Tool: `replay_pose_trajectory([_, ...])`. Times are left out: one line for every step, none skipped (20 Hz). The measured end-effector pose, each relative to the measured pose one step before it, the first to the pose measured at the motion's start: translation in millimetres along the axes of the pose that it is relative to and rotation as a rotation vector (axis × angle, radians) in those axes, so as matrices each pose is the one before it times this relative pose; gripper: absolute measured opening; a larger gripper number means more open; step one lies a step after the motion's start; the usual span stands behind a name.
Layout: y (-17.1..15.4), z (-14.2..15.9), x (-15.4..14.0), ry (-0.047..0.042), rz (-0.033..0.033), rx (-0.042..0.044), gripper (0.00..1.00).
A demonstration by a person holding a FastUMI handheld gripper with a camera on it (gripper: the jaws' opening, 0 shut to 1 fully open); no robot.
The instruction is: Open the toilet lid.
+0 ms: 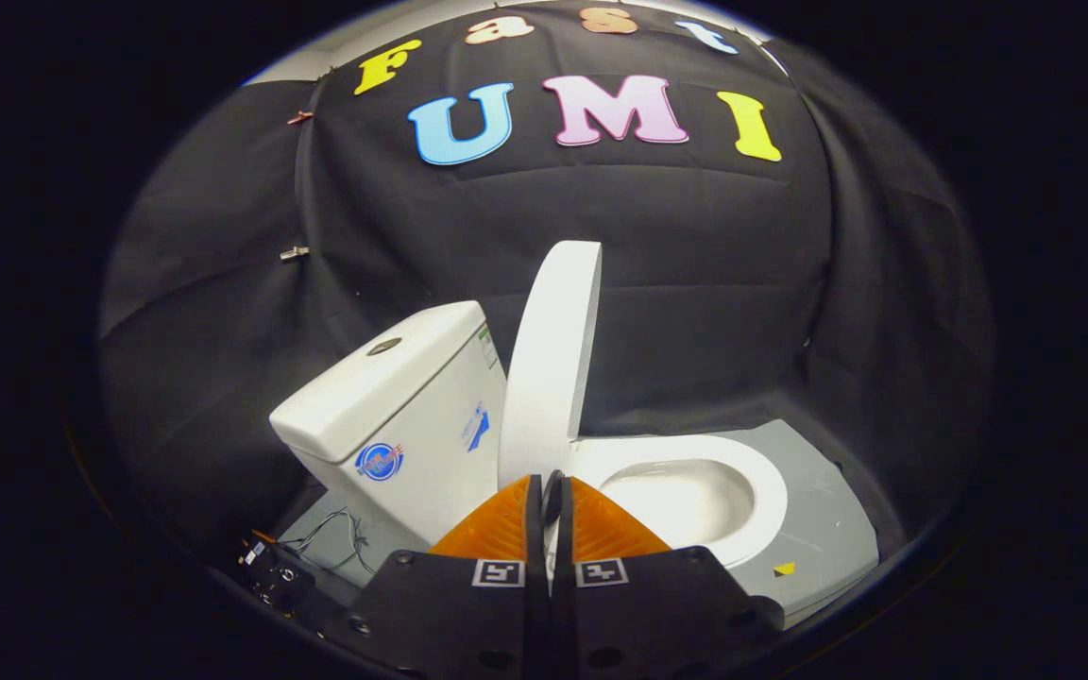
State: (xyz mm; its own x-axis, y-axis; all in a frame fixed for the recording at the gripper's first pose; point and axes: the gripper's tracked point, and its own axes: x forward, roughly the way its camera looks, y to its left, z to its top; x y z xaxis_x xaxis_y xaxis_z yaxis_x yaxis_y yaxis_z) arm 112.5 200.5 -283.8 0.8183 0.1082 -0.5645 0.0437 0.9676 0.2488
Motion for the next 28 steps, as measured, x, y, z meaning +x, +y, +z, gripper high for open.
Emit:
replay_pose_trajectory([7.03, 0.63, 0.78, -0.00156, 0.00766, -0.00533, 0.05])
replay_pose_trajectory([5.65, 1.17, 1.86, -0.00244, 0.00499, -0.00925, 0.05])
replay_pose_trajectory([6.76, 0.36, 0.63, -0.00252, 0.00521, -0.01109, 0.05])
replay_pose_trajectory([6.97, 0.39, 1.98, -0.00388, 0.00697, -0.00810, 0.05])
replay_pose_trajectory([7.18, -0.37, 0.46, -0.00238, 0.00873, -0.00432, 0.05])
replay_pose_trajectory([5.39, 0.57, 1.31, -0.00123, 0.00966, -0.00456, 0.05])
replay_pose_trajectory([6.25, 0.04, 1.47, -0.00089, 0.00921, -0.00774, 0.05])
replay_pose_trajectory([7.13, -0.78, 1.96, 0.00015, 0.01582, -0.01146, 0.05])
replay_pose_trajectory([4.02, -1.92, -0.60, -0.00083, 0.00453, -0.01621, 0.05])
replay_pose_trajectory([5.07, -0.22, 1.86, 0.00272, 0.00744, -0.00977, 0.07])
replay_pose_trajectory([3.85, -0.09, 1.11, 0.00076, 0.00725, -0.00310, 0.07])
replay_pose_trajectory([5.39, -0.37, 1.53, 0.00225, 0.00883, 0.00017, 0.07])
replay_pose_trajectory([5.37, -0.35, 2.28, 0.00130, 0.00986, 0.00112, 0.07])
replay_pose_trajectory([3.74, -0.55, 2.25, 0.00181, 0.00715, -0.00132, 0.07])
replay_pose_trajectory([3.76, -1.11, 1.67, 0.00157, 0.00462, -0.00419, 0.08])
replay_pose_trajectory([2.70, -0.72, 0.79, 0.00128, 0.00320, -0.00609, 0.07])
replay_pose_trajectory([2.33, -0.40, 1.25, 0.00050, 0.00412, -0.00482, 0.07])
replay_pose_trajectory([2.62, -0.05, 0.68, 0.00024, 0.00695, -0.00151, 0.07])
replay_pose_trajectory([2.44, -0.91, 1.60, 0.00003, 0.00786, 0.00257, 0.07])
replay_pose_trajectory([2.66, -0.97, 1.15, 0.00127, 0.00653, 0.00458, 0.08])
replay_pose_trajectory([2.20, 0.23, 0.60, 0.00022, 0.00201, 0.00278, 0.07])
replay_pose_trajectory([1.54, 0.04, 0.64, -0.00109, -0.00190, -0.00215, 0.07])
replay_pose_trajectory([1.22, 0.14, 0.25, -0.00063, -0.00074, -0.00643, 0.07])
replay_pose_trajectory([1.14, 0.07, 0.35, -0.00023, 0.00152, -0.00590, 0.07])
replay_pose_trajectory([6.95, -0.21, -1.33, -0.00109, 0.03824, 0.00405, 0.07])
replay_pose_trajectory([7.24, -4.43, 3.11, 0.01297, 0.02009, 0.00213, 0.08])
replay_pose_trajectory([4.38, 1.34, -1.15, -0.01113, 0.02225, -0.00486, 0.19])
replay_pose_trajectory([4.37, -3.17, 0.31, 0.00358, 0.00913, -0.01306, 0.22])
